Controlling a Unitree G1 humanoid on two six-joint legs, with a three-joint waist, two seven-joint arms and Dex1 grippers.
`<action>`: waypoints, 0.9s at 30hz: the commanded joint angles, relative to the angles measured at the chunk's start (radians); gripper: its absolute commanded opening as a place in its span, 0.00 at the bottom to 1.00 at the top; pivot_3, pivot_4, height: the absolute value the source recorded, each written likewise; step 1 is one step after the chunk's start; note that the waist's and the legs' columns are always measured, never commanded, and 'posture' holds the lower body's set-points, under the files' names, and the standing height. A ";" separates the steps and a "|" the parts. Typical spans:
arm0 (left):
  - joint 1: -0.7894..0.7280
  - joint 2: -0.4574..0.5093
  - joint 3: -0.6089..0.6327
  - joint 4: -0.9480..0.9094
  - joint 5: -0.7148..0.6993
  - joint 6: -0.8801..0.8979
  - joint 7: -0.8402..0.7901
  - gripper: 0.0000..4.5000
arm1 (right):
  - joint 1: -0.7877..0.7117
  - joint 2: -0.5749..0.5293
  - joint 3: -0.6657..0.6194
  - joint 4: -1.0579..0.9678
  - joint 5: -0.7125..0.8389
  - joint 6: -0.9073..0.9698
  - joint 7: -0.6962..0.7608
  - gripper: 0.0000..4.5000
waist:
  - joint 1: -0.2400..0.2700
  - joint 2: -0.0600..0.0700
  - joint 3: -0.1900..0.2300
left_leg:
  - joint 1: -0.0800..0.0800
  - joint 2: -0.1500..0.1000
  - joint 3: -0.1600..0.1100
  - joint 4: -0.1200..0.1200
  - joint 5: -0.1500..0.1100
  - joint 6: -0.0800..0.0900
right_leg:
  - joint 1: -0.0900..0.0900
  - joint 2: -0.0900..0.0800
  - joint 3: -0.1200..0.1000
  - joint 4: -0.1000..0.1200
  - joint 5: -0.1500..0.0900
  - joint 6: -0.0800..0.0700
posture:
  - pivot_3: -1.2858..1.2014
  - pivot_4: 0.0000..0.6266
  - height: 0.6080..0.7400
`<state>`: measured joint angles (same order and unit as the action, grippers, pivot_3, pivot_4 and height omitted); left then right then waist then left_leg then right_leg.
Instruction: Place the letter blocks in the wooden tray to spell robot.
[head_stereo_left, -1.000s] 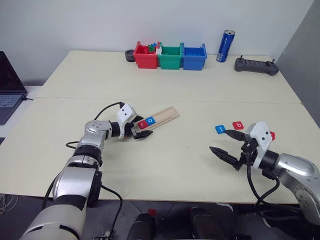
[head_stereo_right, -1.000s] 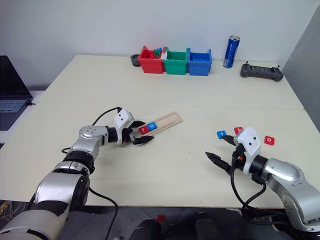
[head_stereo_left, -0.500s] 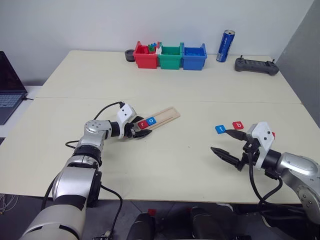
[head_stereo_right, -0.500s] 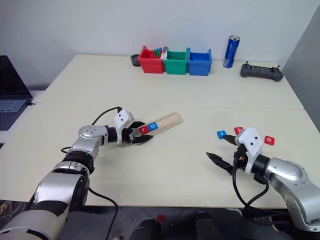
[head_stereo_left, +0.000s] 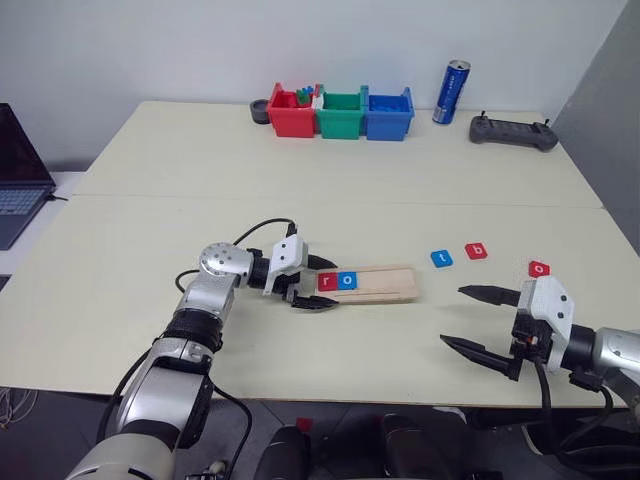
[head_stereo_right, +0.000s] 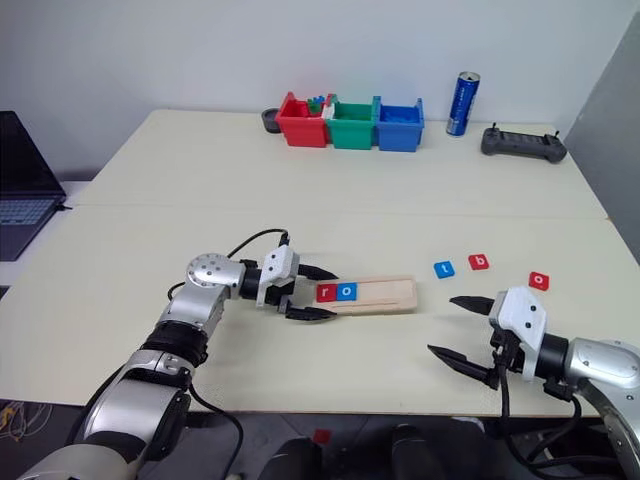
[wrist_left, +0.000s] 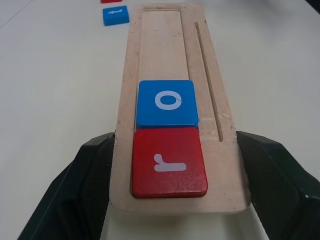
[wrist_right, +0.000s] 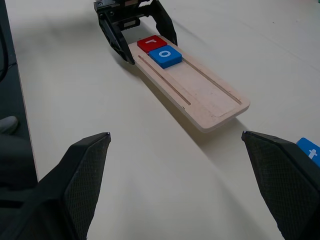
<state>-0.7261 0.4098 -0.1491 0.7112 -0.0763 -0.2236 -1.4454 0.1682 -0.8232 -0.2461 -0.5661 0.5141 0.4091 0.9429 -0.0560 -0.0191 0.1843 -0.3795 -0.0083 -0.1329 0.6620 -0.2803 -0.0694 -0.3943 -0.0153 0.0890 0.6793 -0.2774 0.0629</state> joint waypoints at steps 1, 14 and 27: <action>0.000 -0.003 -0.016 -0.034 -0.020 -0.004 -0.026 0.75 | -0.050 -0.017 0.002 0.037 -0.001 -0.045 0.043 1.00 | -0.001 0.000 0.000 | 0.000 0.000 0.000 0.000 0.000 0.000 | 0.000 0.000 0.000 0.000 0.000 0.000 | 0.52 0.24 1.00; 0.048 -0.026 -0.050 -0.121 -0.024 0.052 -0.023 0.75 | -0.131 0.001 0.025 0.078 0.005 -0.029 0.022 1.00 | 0.004 0.000 0.000 | 0.000 0.000 0.000 0.000 0.000 0.000 | 0.000 0.000 0.000 0.000 0.000 0.000 | 0.52 0.24 1.00; 0.095 0.018 -0.091 -0.228 -0.012 0.138 0.000 0.75 | -0.165 0.018 0.032 0.068 0.032 0.019 -0.019 1.00 | 0.005 0.000 0.000 | 0.000 0.000 -0.001 0.000 0.000 0.000 | 0.000 0.000 0.000 0.000 0.000 0.000 | 0.52 0.24 1.00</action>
<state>-0.6268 0.4243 -0.2320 0.5296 -0.0764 -0.0932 -1.4490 0.0160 -0.8074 -0.2076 -0.4771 0.5298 0.4246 0.9313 -0.0506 -0.0192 0.1844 -0.3798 -0.0085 -0.1336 0.6620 -0.2803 -0.0695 -0.3943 -0.0155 0.0886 0.6792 -0.2774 0.0628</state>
